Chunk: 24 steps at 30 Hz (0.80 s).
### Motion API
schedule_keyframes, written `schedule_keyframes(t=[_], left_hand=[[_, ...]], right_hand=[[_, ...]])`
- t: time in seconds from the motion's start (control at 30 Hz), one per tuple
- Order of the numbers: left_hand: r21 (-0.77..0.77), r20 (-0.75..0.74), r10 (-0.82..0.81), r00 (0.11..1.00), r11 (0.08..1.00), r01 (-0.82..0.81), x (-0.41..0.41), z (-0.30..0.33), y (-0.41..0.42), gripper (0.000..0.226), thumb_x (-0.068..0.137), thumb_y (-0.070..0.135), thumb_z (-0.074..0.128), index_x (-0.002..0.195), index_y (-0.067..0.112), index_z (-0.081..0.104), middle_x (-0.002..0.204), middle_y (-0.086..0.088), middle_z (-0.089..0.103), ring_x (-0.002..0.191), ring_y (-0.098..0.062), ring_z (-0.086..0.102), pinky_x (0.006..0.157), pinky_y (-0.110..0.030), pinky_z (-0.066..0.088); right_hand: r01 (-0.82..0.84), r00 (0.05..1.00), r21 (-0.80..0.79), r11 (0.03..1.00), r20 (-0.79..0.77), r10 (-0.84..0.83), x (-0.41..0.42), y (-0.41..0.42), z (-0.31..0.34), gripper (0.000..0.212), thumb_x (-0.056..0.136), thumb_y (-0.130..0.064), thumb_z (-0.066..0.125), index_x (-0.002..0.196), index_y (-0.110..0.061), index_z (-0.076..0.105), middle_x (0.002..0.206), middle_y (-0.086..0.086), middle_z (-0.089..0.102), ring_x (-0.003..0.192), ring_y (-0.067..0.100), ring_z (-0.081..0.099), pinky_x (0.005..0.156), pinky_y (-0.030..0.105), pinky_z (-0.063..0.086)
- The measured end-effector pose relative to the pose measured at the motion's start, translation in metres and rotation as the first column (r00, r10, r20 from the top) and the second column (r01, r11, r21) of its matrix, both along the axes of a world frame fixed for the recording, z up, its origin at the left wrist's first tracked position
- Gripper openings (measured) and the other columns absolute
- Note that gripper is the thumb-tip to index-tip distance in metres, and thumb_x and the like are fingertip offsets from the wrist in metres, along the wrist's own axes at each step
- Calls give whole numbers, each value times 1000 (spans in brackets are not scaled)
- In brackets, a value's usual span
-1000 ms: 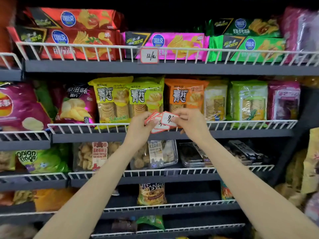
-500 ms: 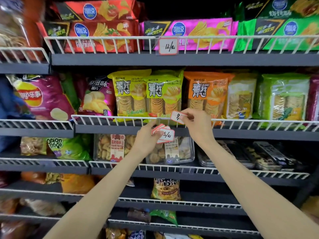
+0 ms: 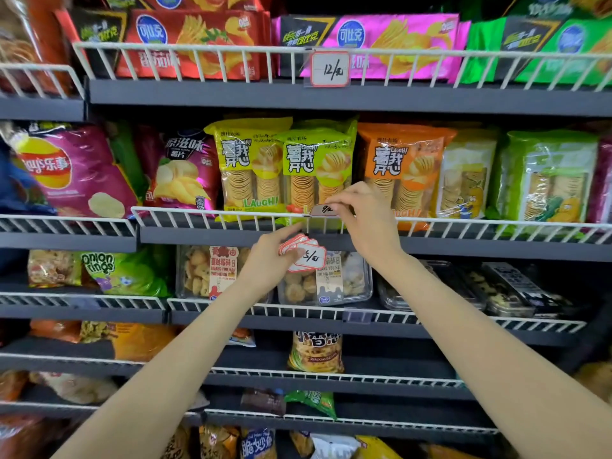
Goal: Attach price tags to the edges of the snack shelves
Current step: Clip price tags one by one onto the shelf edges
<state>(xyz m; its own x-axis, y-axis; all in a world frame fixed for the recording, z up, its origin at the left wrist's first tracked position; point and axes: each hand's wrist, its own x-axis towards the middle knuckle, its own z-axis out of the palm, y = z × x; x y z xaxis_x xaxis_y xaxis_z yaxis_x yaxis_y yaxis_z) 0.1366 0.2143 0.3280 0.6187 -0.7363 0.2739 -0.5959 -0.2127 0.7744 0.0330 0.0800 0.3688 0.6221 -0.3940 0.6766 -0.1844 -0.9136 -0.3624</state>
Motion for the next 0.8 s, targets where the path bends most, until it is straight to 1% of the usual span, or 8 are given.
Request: schedule_keyframes(t=[0.07, 0.13, 0.23, 0.37, 0.47, 0.57, 0.67, 0.8], left_hand=[[-1, -12, -7, 1000, 1000, 7, 1, 0, 3, 50, 91, 16, 59, 137, 28, 45, 141, 3, 49, 123, -31, 52, 97, -47, 47], [-7, -30, -24, 999, 1000, 24, 0, 0, 5, 50, 90, 17, 59, 137, 30, 45, 142, 4, 48, 124, -29, 52, 96, -51, 48], [-3, -48, -44, 998, 999, 44, 2, 1, 6, 52, 91, 14, 58, 138, 28, 43, 142, 3, 48, 130, -22, 46, 103, -45, 42], [-7, -62, -56, 996, 998, 56, 5, -1, 6, 52, 90, 12, 58, 137, 30, 45, 141, 2, 50, 119, -24, 56, 94, -45, 50], [-4, -64, -59, 996, 998, 59, 8, -4, 6, 52, 90, 12, 58, 137, 31, 45, 140, 3, 50, 124, -23, 51, 98, -36, 45], [-4, -71, -65, 995, 998, 65, 10, -5, 4, 52, 90, 13, 58, 137, 31, 45, 139, 3, 51, 124, -23, 52, 100, -39, 44], [2, -72, -77, 994, 997, 78, 11, -5, 4, 52, 90, 15, 59, 137, 31, 45, 139, 2, 52, 124, -26, 52, 104, -46, 42], [-11, -68, -85, 994, 996, 84, 12, -6, 4, 52, 90, 13, 59, 137, 30, 45, 140, 3, 50, 125, -21, 51, 107, -44, 39]], right_hand=[[17, 1000, -79, 997, -25, -19, 2, 2, -1, 20, 90, -17, 59, 105, -18, 71, 96, 3, 60, 96, 19, 47, 69, 24, 31], [25, 998, -140, 990, -48, -32, 5, 1, -4, 20, 89, -19, 60, 106, -19, 71, 95, 2, 61, 96, 19, 48, 66, 24, 33], [50, 998, -156, 986, -21, -54, 9, -1, -8, 21, 88, -20, 61, 106, -19, 70, 93, 2, 64, 93, 19, 50, 64, 24, 34], [68, 998, -202, 977, 30, -63, 10, -2, -7, 11, 85, -21, 64, 93, -19, 71, 88, 2, 67, 87, 21, 54, 57, 25, 34], [72, 997, -259, 963, -11, -77, 11, -2, -5, 12, 87, -23, 61, 90, -20, 72, 89, 0, 68, 88, 19, 53, 57, 23, 30], [76, 992, -308, 948, -74, -103, 13, -1, -10, 15, 89, -20, 59, 94, -19, 73, 90, 2, 69, 88, 21, 54, 53, 21, 27], [120, 987, -357, 926, -57, -150, 11, 1, -16, 12, 77, -11, 73, 88, -17, 74, 76, 1, 70, 73, 21, 57, 46, 19, 33], [184, 958, -425, 886, -126, -259, 14, 5, -21, 22, 63, -10, 84, 76, -19, 69, 61, -3, 62, 63, 17, 54, 39, 15, 29]])
